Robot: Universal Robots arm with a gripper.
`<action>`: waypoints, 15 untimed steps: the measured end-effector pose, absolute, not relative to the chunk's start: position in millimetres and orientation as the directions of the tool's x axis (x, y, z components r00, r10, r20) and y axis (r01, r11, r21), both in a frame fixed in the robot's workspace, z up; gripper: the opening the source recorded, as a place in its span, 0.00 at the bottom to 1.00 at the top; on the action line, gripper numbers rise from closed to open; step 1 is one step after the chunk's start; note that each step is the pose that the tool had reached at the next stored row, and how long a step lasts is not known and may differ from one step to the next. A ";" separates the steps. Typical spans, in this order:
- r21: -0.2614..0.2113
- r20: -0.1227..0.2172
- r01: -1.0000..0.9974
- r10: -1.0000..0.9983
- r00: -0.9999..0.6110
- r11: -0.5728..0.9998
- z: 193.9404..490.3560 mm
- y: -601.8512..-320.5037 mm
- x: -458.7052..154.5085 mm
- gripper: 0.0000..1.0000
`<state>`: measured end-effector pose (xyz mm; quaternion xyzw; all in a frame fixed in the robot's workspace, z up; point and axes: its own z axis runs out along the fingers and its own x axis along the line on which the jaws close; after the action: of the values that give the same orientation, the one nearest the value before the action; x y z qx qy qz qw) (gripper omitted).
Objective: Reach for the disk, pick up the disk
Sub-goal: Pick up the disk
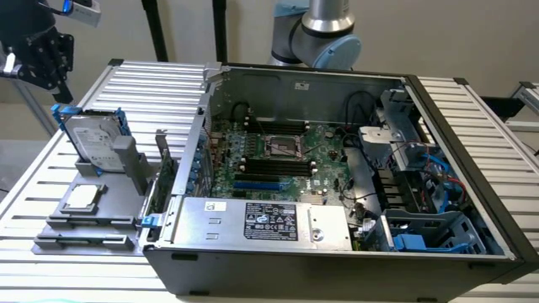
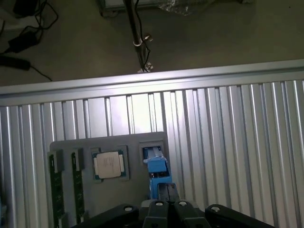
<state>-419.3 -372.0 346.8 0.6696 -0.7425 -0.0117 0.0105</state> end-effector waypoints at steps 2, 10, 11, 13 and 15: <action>0.031 0.000 -0.994 -0.995 -0.103 0.103 346.8 -372.0 -419.4 0.18; 0.031 0.000 -0.995 -0.995 -0.096 0.096 346.8 -372.0 -419.5 0.47; 0.031 0.000 -0.995 -0.996 -0.093 0.093 346.7 -371.9 -419.5 0.47; 0.031 0.000 -0.996 -0.996 -0.087 0.087 346.6 -371.9 -419.3 0.54; 0.031 0.000 -0.996 -0.997 -0.079 0.079 346.2 -371.9 -419.0 0.54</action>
<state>-419.0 -371.9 346.2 0.6786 -0.7343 -0.0114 0.0103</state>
